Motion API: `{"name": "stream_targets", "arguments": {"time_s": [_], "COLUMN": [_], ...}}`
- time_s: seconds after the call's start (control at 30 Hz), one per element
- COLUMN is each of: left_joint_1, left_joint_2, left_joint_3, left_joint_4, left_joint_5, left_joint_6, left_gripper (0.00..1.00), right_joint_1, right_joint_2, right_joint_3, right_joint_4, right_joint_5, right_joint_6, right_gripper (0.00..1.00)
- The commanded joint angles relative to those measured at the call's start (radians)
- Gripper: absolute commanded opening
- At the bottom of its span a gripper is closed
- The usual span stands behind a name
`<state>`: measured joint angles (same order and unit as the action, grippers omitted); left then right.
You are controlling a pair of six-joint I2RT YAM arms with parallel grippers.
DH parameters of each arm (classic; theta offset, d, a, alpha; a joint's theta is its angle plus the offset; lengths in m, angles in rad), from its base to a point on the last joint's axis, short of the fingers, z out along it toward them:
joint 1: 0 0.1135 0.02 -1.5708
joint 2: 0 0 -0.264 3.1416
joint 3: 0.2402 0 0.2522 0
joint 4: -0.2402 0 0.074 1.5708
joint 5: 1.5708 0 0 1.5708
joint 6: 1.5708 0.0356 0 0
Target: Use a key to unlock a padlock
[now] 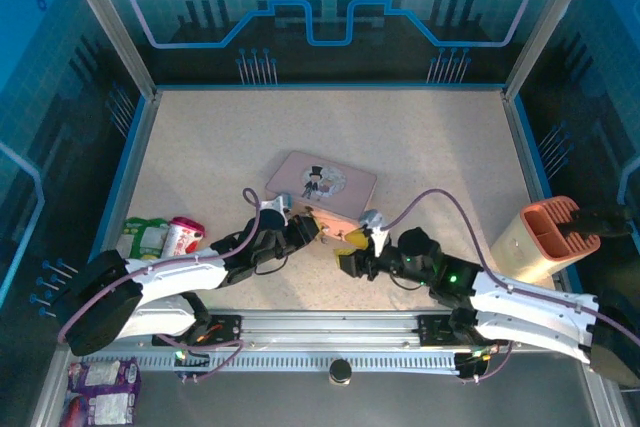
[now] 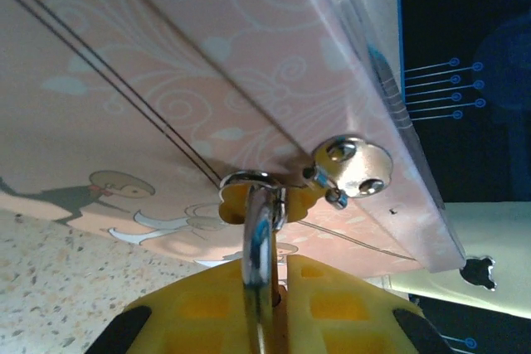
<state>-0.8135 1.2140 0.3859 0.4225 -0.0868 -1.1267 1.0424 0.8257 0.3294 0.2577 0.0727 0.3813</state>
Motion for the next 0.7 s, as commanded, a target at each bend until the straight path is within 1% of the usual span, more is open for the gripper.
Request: {"name": "stream_targets", "arguments": {"time_s": [0.0, 0.2, 0.33, 0.4, 0.5, 0.67], "left_joint_1": [0.008, -0.019, -0.026, -0.031, -0.038, -0.046], "left_joint_2": [-0.021, -0.005, -0.013, -0.02, -0.026, -0.025], "left_joint_3": [0.055, 0.082, 0.075, 0.069, 0.068, 0.066], "left_joint_4": [0.022, 0.015, 0.023, 0.029, 0.021, 0.03], "left_joint_5": [-0.02, -0.012, -0.021, -0.026, -0.03, -0.032], "left_joint_6": [-0.025, -0.022, -0.022, -0.015, -0.015, -0.016], "left_gripper": [0.0, 0.0, 0.0, 0.0, 0.0, 0.0], "right_joint_1": [0.068, 0.124, 0.131, 0.133, 0.133, 0.137], "right_joint_2": [0.086, 0.264, 0.329, 0.348, 0.373, 0.435], "right_joint_3": [0.017, 0.063, 0.068, 0.054, 0.05, 0.07], "right_joint_4": [0.08, 0.144, 0.179, 0.218, 0.237, 0.26], "right_joint_5": [0.147, 0.263, 0.313, 0.35, 0.374, 0.369], "right_joint_6": [-0.178, -0.261, -0.308, -0.327, -0.351, -0.372], "right_gripper": [0.55, 0.54, 0.5, 0.49, 0.48, 0.44]}}
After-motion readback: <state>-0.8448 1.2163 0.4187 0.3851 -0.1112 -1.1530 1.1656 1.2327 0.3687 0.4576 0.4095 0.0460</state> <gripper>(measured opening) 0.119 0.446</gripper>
